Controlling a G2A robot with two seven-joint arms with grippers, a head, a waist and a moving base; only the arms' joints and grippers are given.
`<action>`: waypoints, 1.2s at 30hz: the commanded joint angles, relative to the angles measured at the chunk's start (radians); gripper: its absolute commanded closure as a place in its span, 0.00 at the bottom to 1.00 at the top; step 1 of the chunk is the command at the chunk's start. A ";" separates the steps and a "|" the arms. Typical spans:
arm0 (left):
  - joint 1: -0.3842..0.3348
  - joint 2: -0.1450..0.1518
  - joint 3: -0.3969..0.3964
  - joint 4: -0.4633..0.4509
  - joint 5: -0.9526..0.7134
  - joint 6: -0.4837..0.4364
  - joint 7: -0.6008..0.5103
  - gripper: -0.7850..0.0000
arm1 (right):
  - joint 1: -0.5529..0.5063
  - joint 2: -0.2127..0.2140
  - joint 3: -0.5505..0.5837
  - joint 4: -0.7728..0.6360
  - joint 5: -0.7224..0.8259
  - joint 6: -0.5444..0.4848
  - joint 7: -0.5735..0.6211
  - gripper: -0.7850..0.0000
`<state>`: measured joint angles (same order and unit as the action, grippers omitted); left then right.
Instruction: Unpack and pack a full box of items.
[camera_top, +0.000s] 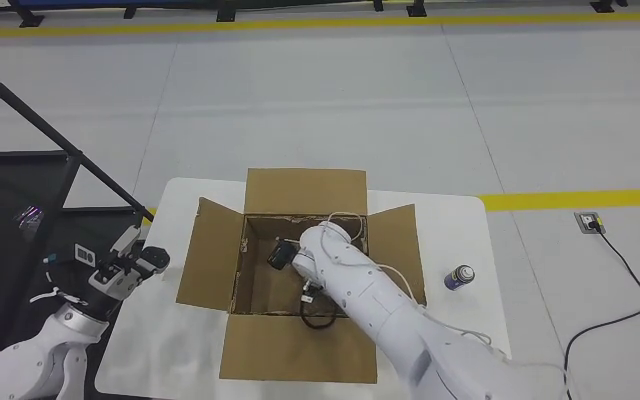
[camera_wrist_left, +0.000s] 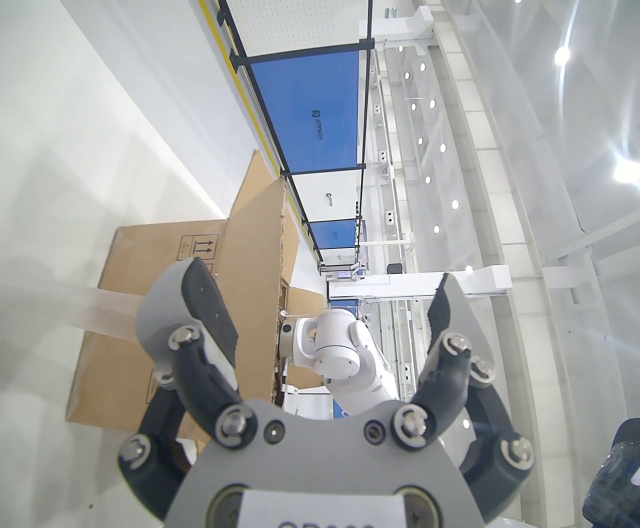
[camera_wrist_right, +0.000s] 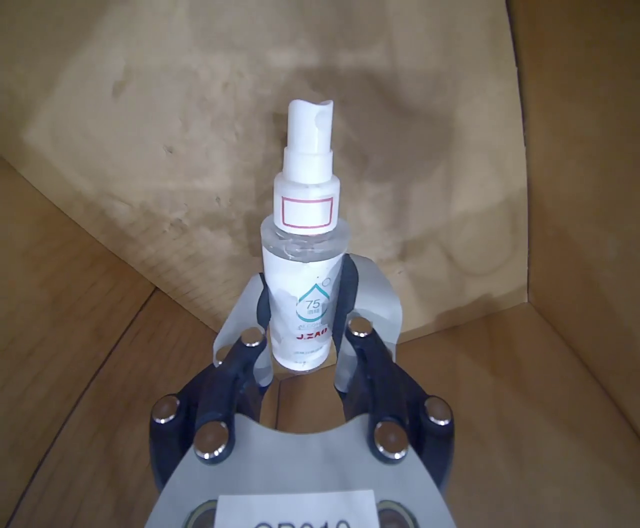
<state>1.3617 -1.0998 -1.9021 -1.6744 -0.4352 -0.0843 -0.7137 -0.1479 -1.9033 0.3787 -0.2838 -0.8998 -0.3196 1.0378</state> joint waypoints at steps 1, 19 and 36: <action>0.000 0.001 0.002 -0.003 -0.001 -0.002 0.002 0.00 | 0.008 -0.001 0.013 0.001 0.016 -0.006 -0.011 1.00; -0.006 0.010 0.023 -0.042 0.008 -0.011 0.002 0.00 | 0.055 0.070 0.194 -0.133 0.267 -0.242 -0.045 1.00; -0.013 0.017 0.057 -0.086 0.025 -0.017 -0.003 0.00 | -0.415 0.321 0.489 -1.217 -0.161 0.096 0.116 1.00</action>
<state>1.3485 -1.0828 -1.8468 -1.7581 -0.4115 -0.1006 -0.7159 -0.4928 -1.5985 0.8364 -1.3616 -1.0082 -0.2391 1.1408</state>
